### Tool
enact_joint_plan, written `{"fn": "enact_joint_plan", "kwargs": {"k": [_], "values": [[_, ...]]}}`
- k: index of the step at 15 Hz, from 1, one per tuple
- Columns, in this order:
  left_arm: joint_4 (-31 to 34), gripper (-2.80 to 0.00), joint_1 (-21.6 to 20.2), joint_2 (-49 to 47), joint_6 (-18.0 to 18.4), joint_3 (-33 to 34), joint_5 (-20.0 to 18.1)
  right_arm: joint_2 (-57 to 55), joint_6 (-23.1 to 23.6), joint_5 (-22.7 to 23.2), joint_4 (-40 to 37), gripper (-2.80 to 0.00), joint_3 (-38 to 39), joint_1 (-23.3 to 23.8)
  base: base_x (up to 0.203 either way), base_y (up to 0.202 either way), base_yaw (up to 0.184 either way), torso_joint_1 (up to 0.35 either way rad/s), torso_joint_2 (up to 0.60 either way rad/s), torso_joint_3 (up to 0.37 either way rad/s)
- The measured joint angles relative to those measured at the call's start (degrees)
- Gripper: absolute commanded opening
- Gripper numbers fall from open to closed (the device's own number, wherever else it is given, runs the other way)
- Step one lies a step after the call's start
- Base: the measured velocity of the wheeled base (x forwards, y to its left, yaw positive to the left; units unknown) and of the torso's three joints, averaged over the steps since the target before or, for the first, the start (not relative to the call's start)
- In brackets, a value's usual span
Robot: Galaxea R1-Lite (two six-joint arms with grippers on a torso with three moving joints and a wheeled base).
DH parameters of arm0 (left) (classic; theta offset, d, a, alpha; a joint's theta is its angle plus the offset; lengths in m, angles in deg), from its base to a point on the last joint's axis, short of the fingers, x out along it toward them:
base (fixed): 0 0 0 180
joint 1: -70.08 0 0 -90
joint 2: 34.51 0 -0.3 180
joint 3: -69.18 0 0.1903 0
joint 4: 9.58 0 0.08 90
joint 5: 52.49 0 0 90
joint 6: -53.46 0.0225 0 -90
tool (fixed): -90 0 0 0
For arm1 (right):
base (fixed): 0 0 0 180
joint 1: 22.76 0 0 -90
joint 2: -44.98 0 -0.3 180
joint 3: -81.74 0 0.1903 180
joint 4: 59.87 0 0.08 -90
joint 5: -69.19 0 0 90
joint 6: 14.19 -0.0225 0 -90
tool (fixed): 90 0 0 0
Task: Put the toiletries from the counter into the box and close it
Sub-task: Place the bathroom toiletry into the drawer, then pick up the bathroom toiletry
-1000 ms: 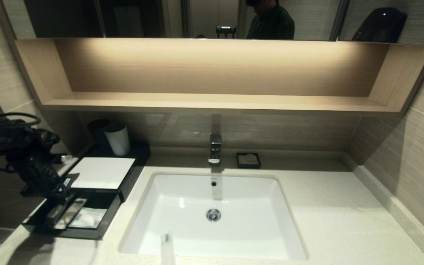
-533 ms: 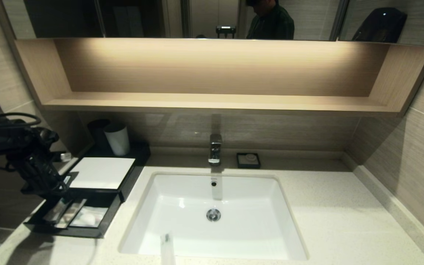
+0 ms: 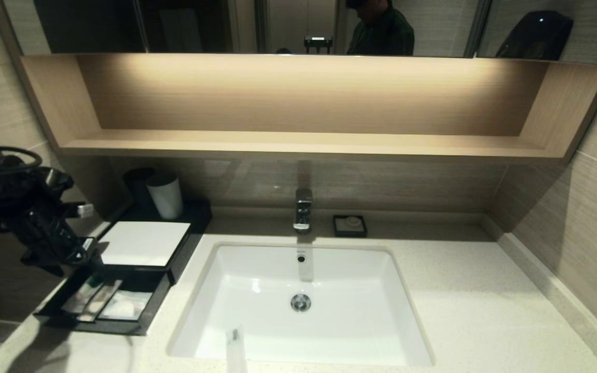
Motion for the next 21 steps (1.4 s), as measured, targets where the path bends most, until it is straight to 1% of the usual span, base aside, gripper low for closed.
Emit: {"fn": "enact_joint_plan", "kwargs": {"k": [5,6,7,10,12,15,18,20,21], "values": [[0.5,0.00,0.0,6.9,0.0,4.5,-0.5,0.0,0.0,0.0,0.0,-2.80,0.0,0.0,0.000,0.000,0.000,0.000,0.00,0.000],[0.5,-2.21,0.0,8.7,0.0,6.0,-0.8,0.0,0.0,0.0,0.0,-2.80,0.0,0.0,0.000,0.000,0.000,0.000,0.00,0.000],[0.5,-2.80,0.1,10.8,0.0,7.5,-1.6,0.0,0.0,0.0,0.0,-2.80,0.0,0.0,0.000,0.000,0.000,0.000,0.00,0.000],[1.8,-2.80,1.6,16.9,-0.4,12.3,-4.2,0.0,0.0,0.0,0.0,-2.80,0.0,0.0,0.000,0.000,0.000,0.000,0.00,0.000],[2.9,-2.80,4.0,20.6,-2.0,15.5,-5.3,0.0,0.0,0.0,0.0,-2.80,0.0,0.0,0.000,0.000,0.000,0.000,0.00,0.000],[5.1,-2.80,10.2,26.0,-9.5,19.4,-6.3,0.0,0.0,0.0,0.0,-2.80,0.0,0.0,0.000,0.000,0.000,0.000,0.00,0.000],[8.8,-2.80,17.1,30.6,-18.2,22.4,-7.1,0.0,0.0,0.0,0.0,-2.80,0.0,0.0,0.000,0.000,0.000,0.000,0.00,0.000],[9.4,-2.80,22.0,32.4,-24.7,23.8,-8.3,0.0,0.0,0.0,0.0,-2.80,0.0,0.0,0.000,0.000,0.000,0.000,0.00,0.000],[9.6,-2.80,24.4,32.8,-27.4,24.3,-8.4,0.0,0.0,0.0,0.0,-2.80,0.0,0.0,0.000,0.000,0.000,0.000,0.00,0.000]]}}
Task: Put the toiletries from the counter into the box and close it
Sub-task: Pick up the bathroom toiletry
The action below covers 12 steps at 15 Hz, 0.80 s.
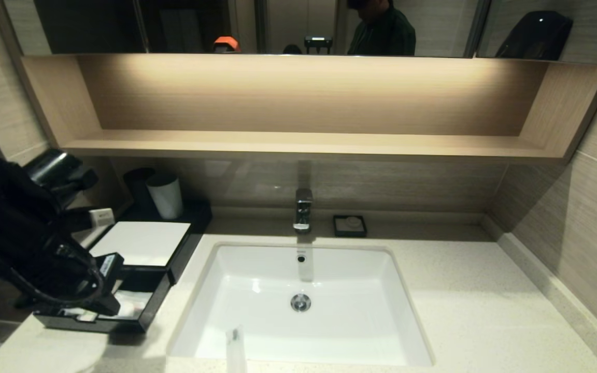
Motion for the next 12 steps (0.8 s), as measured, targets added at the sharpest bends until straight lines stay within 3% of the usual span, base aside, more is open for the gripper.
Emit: {"fn": "enact_joint_plan", "kwargs": {"k": [4,8,12], "values": [[0.6,-2.80,9.0,1.1,-7.0,4.8,-0.2,0.0,0.0,0.0,0.0,-2.80,0.0,0.0,0.000,0.000,0.000,0.000,0.00,0.000],[0.6,-2.80,13.2,5.4,-10.5,9.3,-0.2,0.0,0.0,0.0,0.0,-2.80,0.0,0.0,0.000,0.000,0.000,0.000,0.00,0.000],[0.7,-2.80,20.7,11.1,-21.4,12.1,-0.2,0.0,0.0,0.0,0.0,-2.80,0.0,0.0,0.000,0.000,0.000,0.000,0.00,0.000]]}}
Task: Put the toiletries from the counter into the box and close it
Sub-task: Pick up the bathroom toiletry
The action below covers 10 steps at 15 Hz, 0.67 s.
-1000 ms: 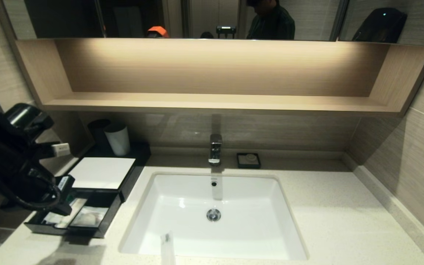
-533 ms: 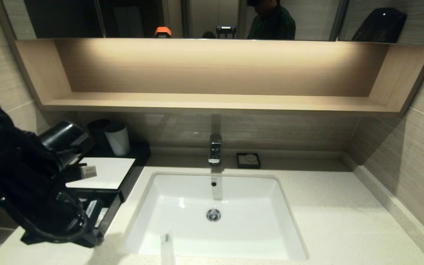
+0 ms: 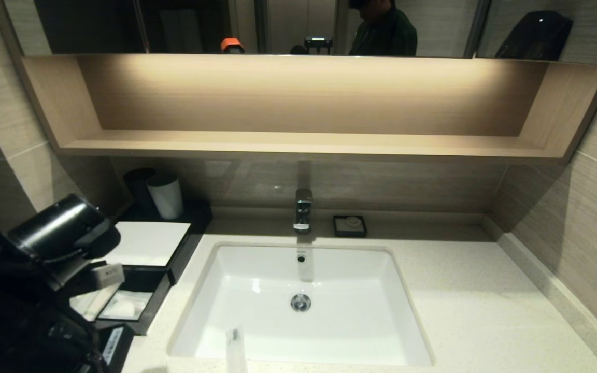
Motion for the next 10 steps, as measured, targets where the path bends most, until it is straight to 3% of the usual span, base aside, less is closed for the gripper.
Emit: {"fn": "enact_joint_plan", "kwargs": {"k": [3,5,10], "values": [[-0.2,-2.80,7.8,3.0,-10.5,0.9,0.0,0.0,0.0,0.0,0.0,-2.80,0.0,0.0,0.000,0.000,0.000,0.000,0.00,0.000],[-0.5,-2.80,11.3,4.5,-15.5,2.3,0.4,0.0,0.0,0.0,0.0,-2.80,0.0,0.0,0.000,0.000,0.000,0.000,0.00,0.000],[-4.1,-2.80,14.4,6.9,-16.4,9.6,0.7,0.0,0.0,0.0,0.0,-2.80,0.0,0.0,0.000,0.000,0.000,0.000,0.00,0.000]]}}
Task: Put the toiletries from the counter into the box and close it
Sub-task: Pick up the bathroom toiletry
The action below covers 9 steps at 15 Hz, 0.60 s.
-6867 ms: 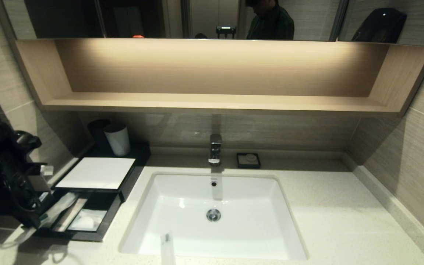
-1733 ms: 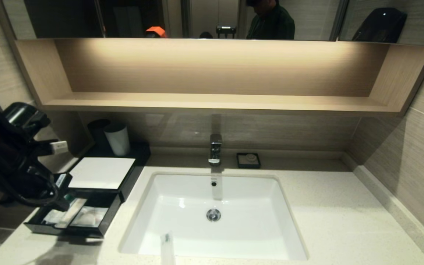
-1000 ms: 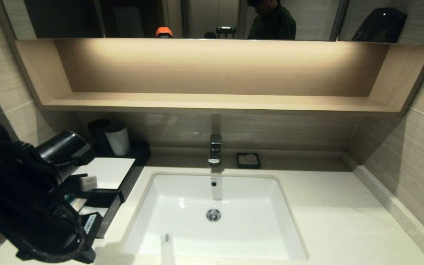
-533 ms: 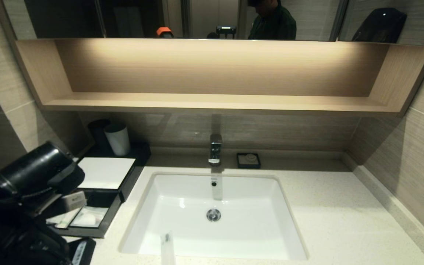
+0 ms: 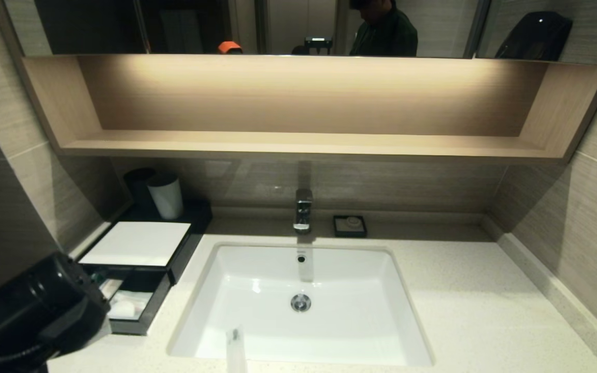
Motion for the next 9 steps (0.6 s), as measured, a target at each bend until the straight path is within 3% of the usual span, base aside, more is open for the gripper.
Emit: {"fn": "enact_joint_plan", "kwargs": {"k": [6,9], "values": [[-4.1,-2.80,2.6,-1.2,-1.0,4.0,0.1,0.0,0.0,0.0,0.0,-2.80,0.0,0.0,0.000,0.000,0.000,0.000,0.00,0.000],[-3.6,-2.80,5.2,-3.2,-5.3,3.1,2.2,0.0,0.0,0.0,0.0,-2.80,0.0,0.0,0.000,0.000,0.000,0.000,0.00,0.000]]}}
